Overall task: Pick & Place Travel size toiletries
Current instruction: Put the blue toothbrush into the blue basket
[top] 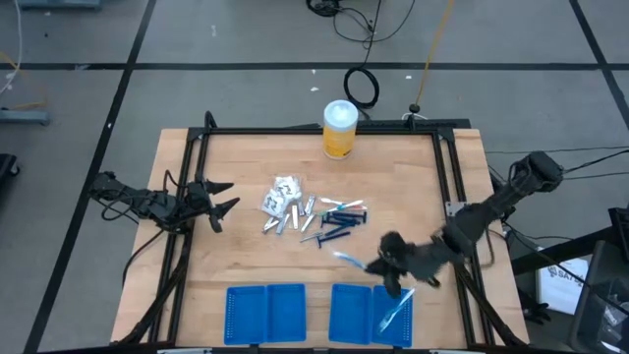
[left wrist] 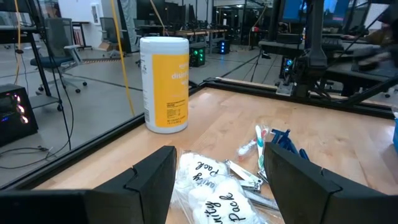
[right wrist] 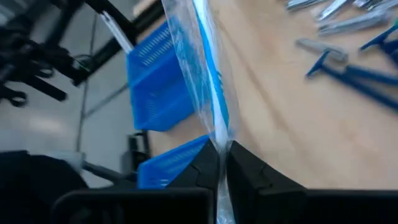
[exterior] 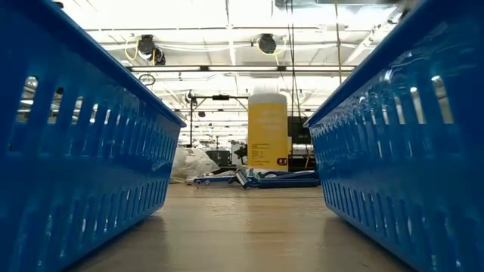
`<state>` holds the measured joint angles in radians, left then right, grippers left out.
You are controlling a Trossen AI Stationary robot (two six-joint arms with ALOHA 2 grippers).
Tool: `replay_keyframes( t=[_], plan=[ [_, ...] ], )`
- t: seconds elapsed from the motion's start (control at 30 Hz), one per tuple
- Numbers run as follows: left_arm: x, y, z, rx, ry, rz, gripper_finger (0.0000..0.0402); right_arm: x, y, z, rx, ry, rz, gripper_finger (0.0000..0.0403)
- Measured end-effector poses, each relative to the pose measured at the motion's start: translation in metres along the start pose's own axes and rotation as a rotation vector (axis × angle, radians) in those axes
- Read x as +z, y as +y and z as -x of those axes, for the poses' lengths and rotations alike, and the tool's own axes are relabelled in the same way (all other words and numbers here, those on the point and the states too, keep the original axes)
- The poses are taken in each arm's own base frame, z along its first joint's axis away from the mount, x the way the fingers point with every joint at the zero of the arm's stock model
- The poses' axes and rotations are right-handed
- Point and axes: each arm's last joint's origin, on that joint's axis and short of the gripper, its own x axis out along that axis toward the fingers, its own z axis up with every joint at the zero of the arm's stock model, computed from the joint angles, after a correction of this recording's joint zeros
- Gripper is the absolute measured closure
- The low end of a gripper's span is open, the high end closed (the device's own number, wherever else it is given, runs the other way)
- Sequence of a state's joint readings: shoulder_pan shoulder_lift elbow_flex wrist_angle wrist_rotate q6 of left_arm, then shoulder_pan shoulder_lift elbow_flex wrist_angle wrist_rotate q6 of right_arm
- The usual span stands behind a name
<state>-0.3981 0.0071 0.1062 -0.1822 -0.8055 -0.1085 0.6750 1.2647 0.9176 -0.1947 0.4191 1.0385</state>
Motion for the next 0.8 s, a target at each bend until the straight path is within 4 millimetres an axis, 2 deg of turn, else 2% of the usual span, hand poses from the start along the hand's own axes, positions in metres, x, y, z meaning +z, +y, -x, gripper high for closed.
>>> replay_keyframes(
  t=[0.2,0.37,0.57,0.8],
  plan=[
    [0.000,0.000,0.000,0.000,0.000,0.000,0.0162,-0.049,0.030,0.010,0.083,-0.059,-0.078,0.0395],
    [0.000,0.000,0.000,0.000,0.000,0.000,0.0162,-0.086,0.037,0.019,0.105,0.029,-0.118,0.0395],
    [0.000,0.000,0.000,0.000,0.000,0.000,0.0163,-0.104,0.038,0.019,0.085,-0.002,-0.153,0.0396],
    [0.000,0.000,0.000,0.000,0.000,0.000,0.0163,-0.126,0.030,-0.002,0.009,0.015,-0.286,0.0395]
  ],
)
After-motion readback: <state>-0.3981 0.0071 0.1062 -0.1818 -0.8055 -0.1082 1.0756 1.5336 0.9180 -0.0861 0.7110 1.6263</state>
